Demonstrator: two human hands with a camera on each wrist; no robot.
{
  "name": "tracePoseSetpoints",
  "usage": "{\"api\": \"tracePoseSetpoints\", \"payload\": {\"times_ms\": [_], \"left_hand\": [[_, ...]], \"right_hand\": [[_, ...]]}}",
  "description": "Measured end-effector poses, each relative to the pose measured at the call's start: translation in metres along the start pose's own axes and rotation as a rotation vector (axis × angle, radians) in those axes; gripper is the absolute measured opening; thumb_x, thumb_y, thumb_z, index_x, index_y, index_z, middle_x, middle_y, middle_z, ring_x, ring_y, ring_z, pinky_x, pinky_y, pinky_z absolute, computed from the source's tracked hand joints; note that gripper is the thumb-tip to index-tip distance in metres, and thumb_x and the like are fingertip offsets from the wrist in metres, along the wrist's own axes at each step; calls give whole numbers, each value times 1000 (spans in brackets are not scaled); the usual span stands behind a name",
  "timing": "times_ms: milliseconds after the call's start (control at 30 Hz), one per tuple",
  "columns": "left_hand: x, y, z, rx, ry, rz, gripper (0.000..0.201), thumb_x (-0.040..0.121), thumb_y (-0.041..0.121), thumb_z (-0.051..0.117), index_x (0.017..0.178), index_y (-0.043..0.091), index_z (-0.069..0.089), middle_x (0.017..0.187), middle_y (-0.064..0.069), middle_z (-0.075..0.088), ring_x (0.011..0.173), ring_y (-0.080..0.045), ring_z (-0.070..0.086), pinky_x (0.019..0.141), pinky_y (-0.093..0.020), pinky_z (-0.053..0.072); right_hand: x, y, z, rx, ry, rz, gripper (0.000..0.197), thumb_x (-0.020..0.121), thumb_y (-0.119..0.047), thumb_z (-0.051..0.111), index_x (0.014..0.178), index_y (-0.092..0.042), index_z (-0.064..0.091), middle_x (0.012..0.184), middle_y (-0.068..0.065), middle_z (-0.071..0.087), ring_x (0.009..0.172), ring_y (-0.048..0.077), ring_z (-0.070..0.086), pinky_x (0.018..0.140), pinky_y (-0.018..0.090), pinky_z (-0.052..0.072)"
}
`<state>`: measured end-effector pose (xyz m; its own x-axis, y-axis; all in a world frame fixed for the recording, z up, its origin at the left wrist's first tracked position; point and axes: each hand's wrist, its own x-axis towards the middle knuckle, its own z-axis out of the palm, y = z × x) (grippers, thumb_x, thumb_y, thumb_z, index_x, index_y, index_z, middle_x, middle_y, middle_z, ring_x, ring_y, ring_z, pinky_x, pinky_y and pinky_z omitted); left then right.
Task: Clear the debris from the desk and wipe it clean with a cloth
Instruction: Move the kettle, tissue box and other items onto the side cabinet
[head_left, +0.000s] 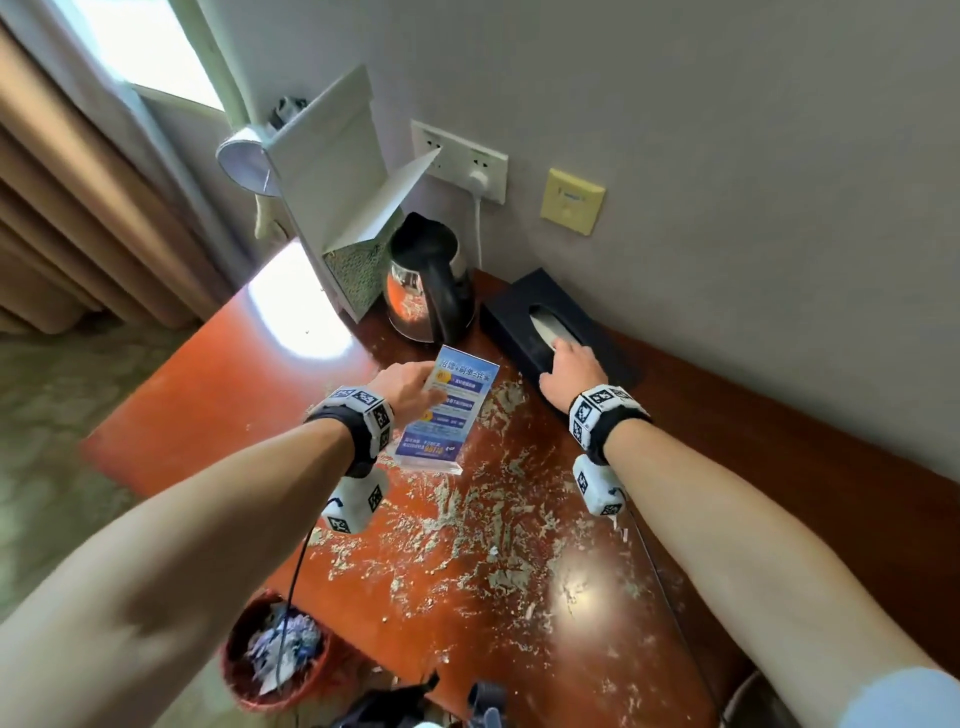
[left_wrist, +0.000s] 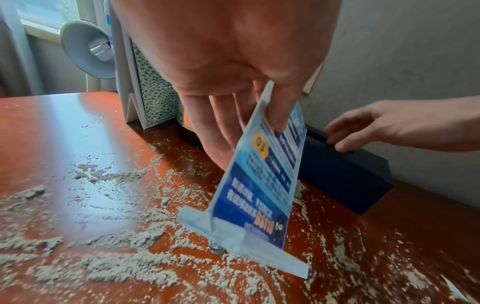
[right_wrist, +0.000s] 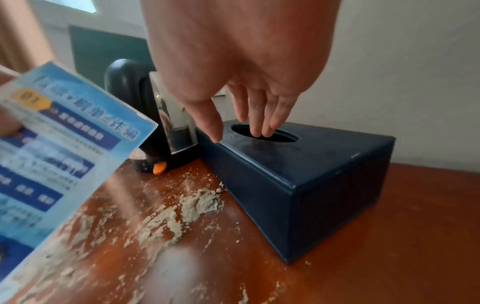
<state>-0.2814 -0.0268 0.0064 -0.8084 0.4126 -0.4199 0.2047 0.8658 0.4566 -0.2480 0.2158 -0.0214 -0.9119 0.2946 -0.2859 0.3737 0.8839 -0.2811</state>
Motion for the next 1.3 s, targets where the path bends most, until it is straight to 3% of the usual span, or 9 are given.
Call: {"api": "tracePoseSetpoints", "payload": {"times_ms": [67,200,333,433,633,800,967,1167,1300], "left_hand": [[-1,1,1,-8,-12,-7,25,94,30,58,114,16,63,106,-10,68,97,-28,64,90,-41,50],[8,-12,6,-48,-27,11,23,92,33,59,114,30,62,112,2,70,96,-22,67,90,-43,54],[3,-8,-4,21,-1,-6,28,96,29,56,123,24,60,119,1,68,102,-24,65,93,-41,52],[4,-3,-5,70,29,-17,31,96,25,57,127,20,60,122,-3,67,105,-25,64,92,-36,50],[4,22,1,152,28,31,36,97,31,54,133,26,54,123,-6,65,108,-29,61,90,-34,47],[-4,51,7,150,51,69,36,97,31,52,134,27,53,121,-7,64,105,-30,61,88,-37,50],[-17,88,12,204,29,174,29,96,33,50,123,22,56,109,-10,67,93,-31,64,81,-42,54],[-36,119,17,203,28,338,27,95,31,51,120,23,57,109,-9,69,95,-32,64,83,-42,53],[-53,132,26,191,14,415,27,95,30,51,120,22,57,110,-9,68,96,-31,64,83,-42,53]], "right_hand": [[4,-1,3,-53,5,-3,51,94,-20,53,142,-8,40,141,13,48,132,31,41,107,40,34],[12,0,8,-39,-31,65,50,95,-28,58,138,-6,44,140,14,50,131,32,44,108,41,35],[11,0,11,-107,-53,56,35,92,-31,61,115,-5,59,117,15,64,107,32,60,79,33,45],[4,1,11,-103,-62,52,34,92,-31,59,109,-1,63,111,17,64,103,33,61,76,32,45],[-19,22,-10,-26,-42,84,32,91,-31,60,103,-3,63,109,16,63,100,34,60,79,34,48],[-52,44,-39,10,-31,125,31,92,-34,62,76,-11,51,92,12,63,76,29,56,63,31,39],[-101,65,-63,53,-31,205,38,92,-41,63,108,-7,61,109,13,65,100,32,62,73,33,45],[-166,76,-76,78,18,367,42,92,-40,64,113,-4,60,116,16,64,107,34,60,74,32,41],[-207,76,-75,81,31,447,42,92,-42,64,109,-4,61,112,15,65,100,32,61,73,32,42]]}}
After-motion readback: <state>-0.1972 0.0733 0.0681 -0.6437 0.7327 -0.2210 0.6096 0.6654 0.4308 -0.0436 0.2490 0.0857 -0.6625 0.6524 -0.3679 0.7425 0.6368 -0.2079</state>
